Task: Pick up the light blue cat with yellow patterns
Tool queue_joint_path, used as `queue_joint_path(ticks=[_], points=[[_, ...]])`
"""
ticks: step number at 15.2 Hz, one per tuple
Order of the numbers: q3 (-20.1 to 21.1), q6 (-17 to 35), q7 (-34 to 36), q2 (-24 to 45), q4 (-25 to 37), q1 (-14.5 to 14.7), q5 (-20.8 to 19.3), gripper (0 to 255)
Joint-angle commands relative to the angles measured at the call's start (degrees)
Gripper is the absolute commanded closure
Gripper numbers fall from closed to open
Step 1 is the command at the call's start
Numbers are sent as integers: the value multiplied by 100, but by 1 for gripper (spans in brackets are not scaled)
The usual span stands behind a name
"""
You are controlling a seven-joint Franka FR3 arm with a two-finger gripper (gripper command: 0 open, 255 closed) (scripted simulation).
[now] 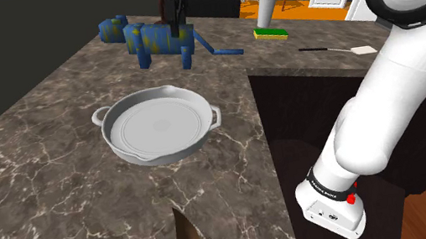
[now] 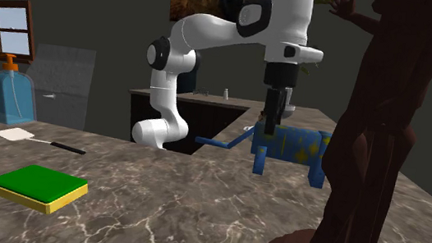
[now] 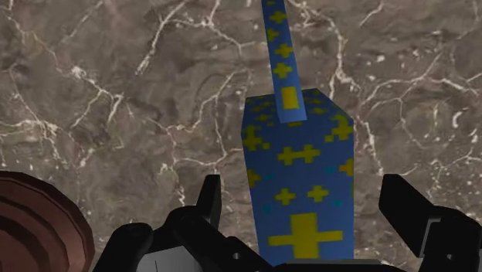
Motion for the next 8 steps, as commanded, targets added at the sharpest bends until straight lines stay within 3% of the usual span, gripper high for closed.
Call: queue_joint_path(ticks=[1, 4, 5, 8], points=[[-3, 173, -5, -41, -211, -2, 3, 0], [-3, 304, -5, -74, -374, -3, 4, 0], [0, 314, 1, -80, -391, 0, 4, 255], [1, 315, 3, -87, -398, 1, 5, 255]])
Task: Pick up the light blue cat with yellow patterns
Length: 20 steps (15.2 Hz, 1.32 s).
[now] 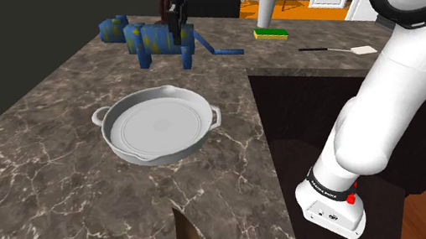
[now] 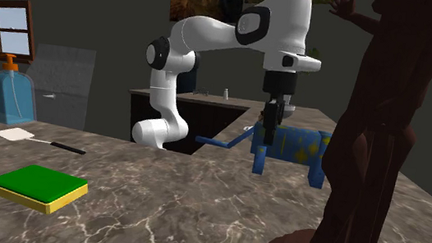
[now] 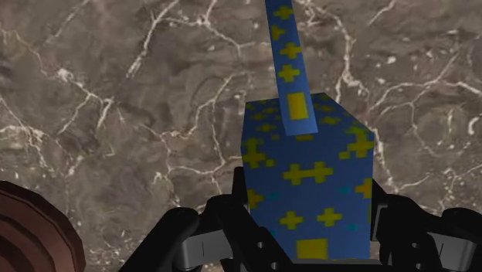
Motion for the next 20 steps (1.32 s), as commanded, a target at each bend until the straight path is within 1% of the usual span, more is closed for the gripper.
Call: queue_joint_path(ticks=[1, 6, 13, 20], points=[[3, 7, 2, 8, -5, 3, 2, 255], [-2, -3, -7, 17, 14, -1, 2, 255], [2, -595, -7, 194, 783, 2, -5, 255], [7, -1238, -5, 471, 1702, 8, -18, 255]])
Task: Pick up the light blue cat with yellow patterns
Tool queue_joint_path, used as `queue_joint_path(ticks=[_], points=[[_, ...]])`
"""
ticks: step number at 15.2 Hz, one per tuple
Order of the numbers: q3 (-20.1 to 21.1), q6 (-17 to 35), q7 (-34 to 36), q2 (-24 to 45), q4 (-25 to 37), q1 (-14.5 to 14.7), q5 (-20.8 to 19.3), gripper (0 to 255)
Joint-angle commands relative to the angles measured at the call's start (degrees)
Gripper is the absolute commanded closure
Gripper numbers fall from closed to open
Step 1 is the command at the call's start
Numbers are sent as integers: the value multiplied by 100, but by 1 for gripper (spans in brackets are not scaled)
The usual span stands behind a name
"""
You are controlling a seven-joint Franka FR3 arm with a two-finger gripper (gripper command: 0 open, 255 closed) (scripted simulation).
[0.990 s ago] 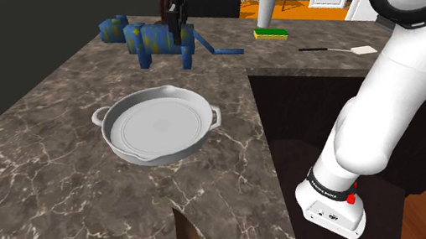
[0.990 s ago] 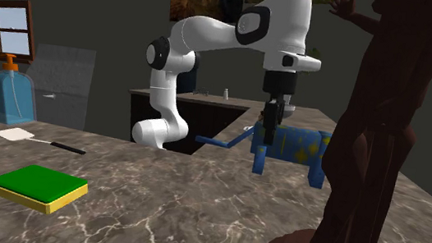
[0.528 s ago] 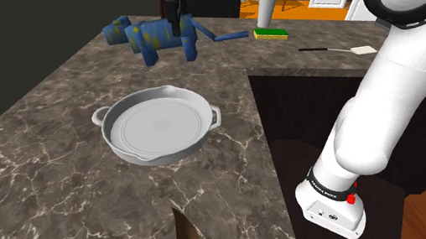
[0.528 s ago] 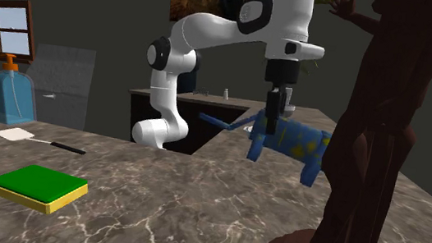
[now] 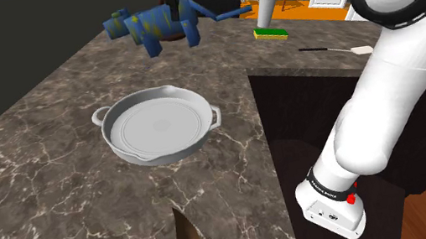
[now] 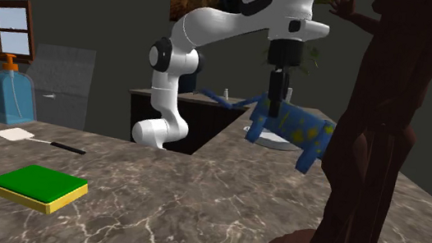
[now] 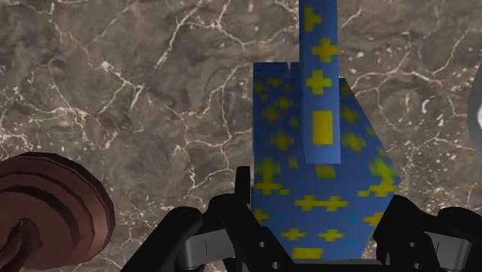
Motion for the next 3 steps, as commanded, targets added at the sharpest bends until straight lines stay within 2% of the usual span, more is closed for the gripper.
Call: queue_joint_path(ticks=[1, 3], points=[[2, -188, 1, 79, 276, 2, -4, 255], [2, -202, 1, 86, 298, 2, -4, 255]])
